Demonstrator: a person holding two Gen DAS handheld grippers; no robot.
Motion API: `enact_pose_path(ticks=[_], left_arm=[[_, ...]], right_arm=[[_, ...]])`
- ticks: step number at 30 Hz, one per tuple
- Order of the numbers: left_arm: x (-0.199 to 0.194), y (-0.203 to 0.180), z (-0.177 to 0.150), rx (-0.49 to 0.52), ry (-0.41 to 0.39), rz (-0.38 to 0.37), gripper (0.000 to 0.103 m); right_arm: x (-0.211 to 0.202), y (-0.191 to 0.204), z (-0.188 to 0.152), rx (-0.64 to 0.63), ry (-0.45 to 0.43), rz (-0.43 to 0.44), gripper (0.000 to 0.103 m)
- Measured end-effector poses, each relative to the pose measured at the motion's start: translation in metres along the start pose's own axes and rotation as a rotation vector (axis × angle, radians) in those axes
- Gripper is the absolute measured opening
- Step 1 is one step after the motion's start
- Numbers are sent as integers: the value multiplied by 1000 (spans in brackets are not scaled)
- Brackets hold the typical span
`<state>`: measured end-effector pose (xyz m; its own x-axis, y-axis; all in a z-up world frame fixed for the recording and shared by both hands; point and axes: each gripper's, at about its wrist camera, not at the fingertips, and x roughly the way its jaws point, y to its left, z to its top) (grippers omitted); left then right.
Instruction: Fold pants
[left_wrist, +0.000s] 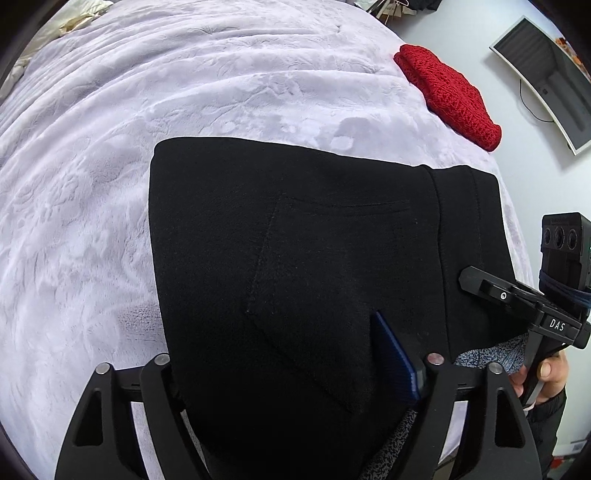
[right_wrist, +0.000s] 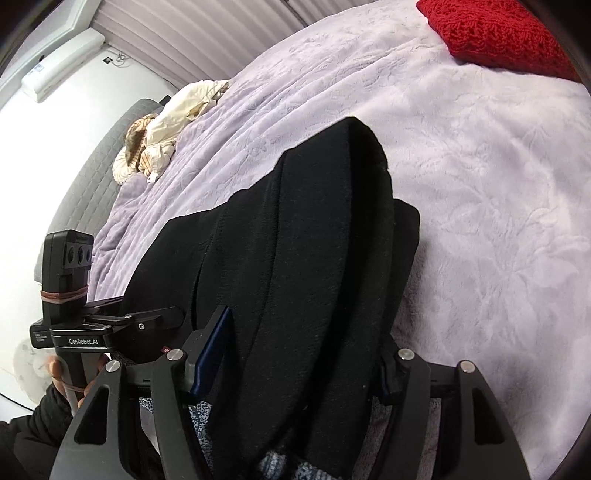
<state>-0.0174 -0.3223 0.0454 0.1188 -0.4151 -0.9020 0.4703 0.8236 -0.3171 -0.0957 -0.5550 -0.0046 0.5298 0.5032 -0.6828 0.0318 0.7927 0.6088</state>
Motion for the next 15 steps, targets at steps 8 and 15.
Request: enact_pose_path(ticks=[8,15], left_arm=[[-34,5,-11,23,-60,128,103],[-81,-6,-42,93,-221,309,103]], right_arm=[[-34,5,-5,89,-74,-114,88],[-94,118,-71,-280,-264,-204,103]])
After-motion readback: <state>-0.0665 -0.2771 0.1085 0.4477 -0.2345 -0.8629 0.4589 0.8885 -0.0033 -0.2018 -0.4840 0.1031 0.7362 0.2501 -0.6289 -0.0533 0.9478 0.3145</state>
